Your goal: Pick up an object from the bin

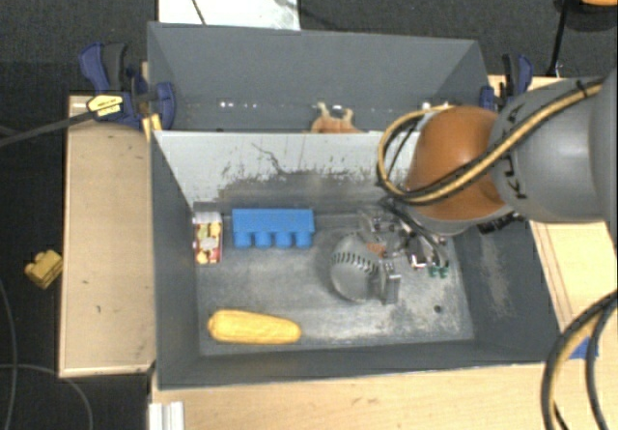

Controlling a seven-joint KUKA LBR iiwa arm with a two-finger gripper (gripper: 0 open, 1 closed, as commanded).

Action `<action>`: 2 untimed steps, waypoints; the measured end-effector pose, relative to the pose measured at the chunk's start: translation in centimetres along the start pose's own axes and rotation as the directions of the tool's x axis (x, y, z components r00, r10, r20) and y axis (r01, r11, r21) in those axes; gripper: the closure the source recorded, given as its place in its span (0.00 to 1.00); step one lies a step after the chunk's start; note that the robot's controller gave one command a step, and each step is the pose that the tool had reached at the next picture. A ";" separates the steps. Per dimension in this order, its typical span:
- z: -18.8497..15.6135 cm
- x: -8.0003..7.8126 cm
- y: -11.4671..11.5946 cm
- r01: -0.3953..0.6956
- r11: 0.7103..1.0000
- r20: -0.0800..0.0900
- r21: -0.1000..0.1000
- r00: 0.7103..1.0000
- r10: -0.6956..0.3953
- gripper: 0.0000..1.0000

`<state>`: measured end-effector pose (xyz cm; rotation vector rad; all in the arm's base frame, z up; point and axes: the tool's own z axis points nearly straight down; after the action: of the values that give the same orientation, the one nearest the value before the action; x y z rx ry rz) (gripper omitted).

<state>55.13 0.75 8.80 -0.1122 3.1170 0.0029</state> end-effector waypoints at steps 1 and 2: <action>0.3 0.5 -1.1 -0.003 1.000 0.004 0.002 1.000 0.003 0.00; 0.5 0.3 -1.6 -0.030 1.000 -0.001 0.003 1.000 0.030 0.00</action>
Offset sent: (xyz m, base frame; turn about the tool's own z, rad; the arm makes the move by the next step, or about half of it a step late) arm -0.0031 -0.0174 -0.0156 0.0575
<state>54.94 -0.87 8.30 -0.0650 3.1194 -0.0009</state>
